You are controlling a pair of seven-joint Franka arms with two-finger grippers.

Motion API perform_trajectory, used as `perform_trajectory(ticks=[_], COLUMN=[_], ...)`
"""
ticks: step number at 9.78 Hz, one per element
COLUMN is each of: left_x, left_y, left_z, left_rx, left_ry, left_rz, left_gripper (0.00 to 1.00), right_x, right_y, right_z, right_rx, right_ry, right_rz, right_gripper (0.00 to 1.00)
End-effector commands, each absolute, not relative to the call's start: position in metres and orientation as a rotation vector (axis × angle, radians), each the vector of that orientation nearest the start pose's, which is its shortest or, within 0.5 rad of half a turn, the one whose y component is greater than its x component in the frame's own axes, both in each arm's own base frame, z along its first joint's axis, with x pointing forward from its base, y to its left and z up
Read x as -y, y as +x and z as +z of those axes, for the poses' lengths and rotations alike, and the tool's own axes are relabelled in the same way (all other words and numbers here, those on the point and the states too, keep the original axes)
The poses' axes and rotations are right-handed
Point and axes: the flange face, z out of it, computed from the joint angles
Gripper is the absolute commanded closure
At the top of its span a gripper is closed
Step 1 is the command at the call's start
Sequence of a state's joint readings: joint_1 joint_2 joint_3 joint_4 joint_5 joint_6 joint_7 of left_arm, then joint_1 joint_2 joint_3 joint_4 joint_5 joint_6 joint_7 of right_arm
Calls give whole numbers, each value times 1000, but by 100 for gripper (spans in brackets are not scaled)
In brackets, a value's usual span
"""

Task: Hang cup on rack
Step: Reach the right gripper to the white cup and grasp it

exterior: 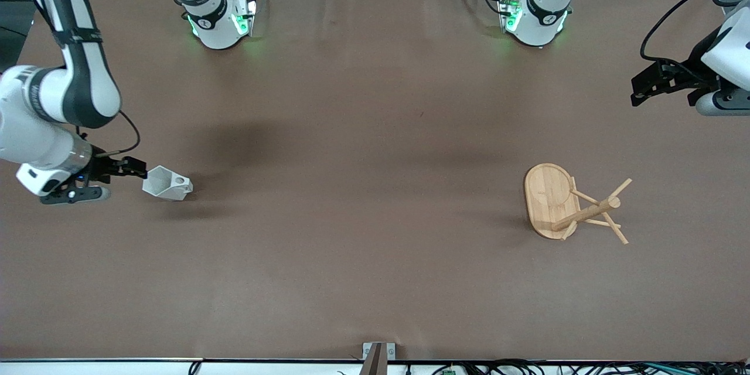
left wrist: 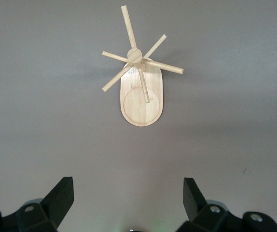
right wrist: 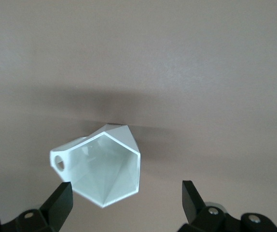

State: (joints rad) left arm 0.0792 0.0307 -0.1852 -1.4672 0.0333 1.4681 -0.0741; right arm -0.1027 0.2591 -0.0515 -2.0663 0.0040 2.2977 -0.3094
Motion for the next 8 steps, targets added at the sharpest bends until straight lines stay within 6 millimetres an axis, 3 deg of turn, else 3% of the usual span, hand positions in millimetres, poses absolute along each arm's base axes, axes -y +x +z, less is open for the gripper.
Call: perform_trajectory(ticks=[1,4,6,8], left_x=[54,76,104,131], left_y=[556,560,559,554], left_z=[635,625,618,617], left_rx=[-74,-133,-180,-261], left_ry=[-3106,-3103,-3101,-3126], left_rz=[83,107,125,136], left_gripper=[0,0,0,0], right_x=[95,100,99,100], right_y=[565,568,568,566], right_z=[263,236,232,226], right_rx=[324,339,342,337], right_ry=[-3142,-3149,-3148,-3146], right_rz=[-8,-52,-42,-26], right_gripper=[0,9,35,68])
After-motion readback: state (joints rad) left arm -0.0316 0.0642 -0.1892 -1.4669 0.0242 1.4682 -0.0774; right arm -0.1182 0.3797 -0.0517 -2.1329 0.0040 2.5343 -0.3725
